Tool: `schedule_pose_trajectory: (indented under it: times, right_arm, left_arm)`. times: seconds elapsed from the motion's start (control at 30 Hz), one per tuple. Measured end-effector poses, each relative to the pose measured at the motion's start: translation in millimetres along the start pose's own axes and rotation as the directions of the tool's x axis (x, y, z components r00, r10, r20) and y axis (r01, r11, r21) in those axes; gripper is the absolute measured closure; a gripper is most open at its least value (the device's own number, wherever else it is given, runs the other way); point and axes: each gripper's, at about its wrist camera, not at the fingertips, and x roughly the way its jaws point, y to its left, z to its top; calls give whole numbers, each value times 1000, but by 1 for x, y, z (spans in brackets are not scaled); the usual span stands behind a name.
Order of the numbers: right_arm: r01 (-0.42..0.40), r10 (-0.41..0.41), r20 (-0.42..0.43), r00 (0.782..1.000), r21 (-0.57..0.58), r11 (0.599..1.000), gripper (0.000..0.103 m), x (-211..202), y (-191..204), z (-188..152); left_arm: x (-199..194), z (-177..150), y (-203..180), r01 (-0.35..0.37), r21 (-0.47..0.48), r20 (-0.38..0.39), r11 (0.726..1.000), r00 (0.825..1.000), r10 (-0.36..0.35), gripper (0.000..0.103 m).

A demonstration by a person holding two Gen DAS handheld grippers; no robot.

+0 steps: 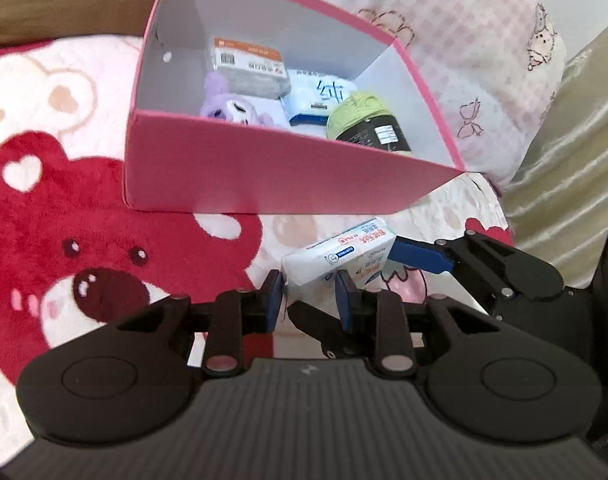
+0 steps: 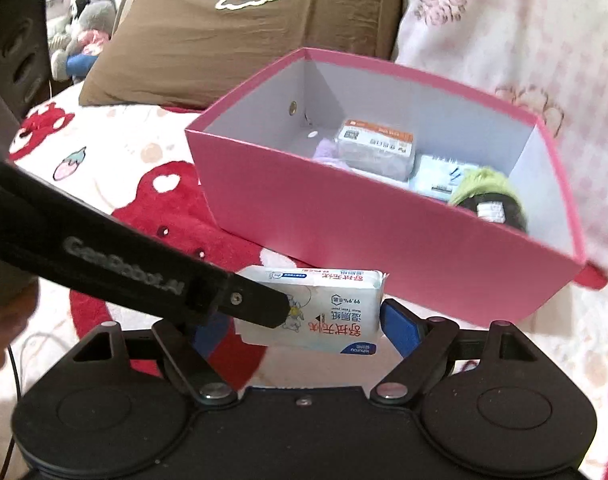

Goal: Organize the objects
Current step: 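Lift the white tissue pack off the bed with the left tool, then carry the tissue pack with the left tool over the pink box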

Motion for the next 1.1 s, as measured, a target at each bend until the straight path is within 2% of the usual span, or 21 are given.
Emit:
schedule_pose_trajectory:
  times: [0.13,0.37,0.47,0.8,0.97,1.1]
  right_arm:
    - [-27,26,34,999,36,999,22,-13,-19,4]
    - [-26,25,83,996,11,1000,24,-44,-13,7]
    - [-34,32,99,995,18,999,24,-42,-16,12]
    - [-46,46,111,993,3,999,23,-49,-21,14]
    - [-77,77,142,987,-10,997,22,-56,-23,15]
    - [-103,103,159,982,-9,995,27,-61,-30,16]
  left_arm:
    - [-15,3,-8,-1,15,34,1000,999,1,77]
    - [-32,4,-10,36,-12,74,999,997,-35,77]
    - [-36,4,-15,38,-2,92,999,995,-37,77]
    - [-39,3,-27,-10,20,119,1000,993,8,75]
    - [-46,6,-28,-5,6,144,1000,990,4,75]
    - [-54,11,-31,-15,15,189,1000,982,12,75]
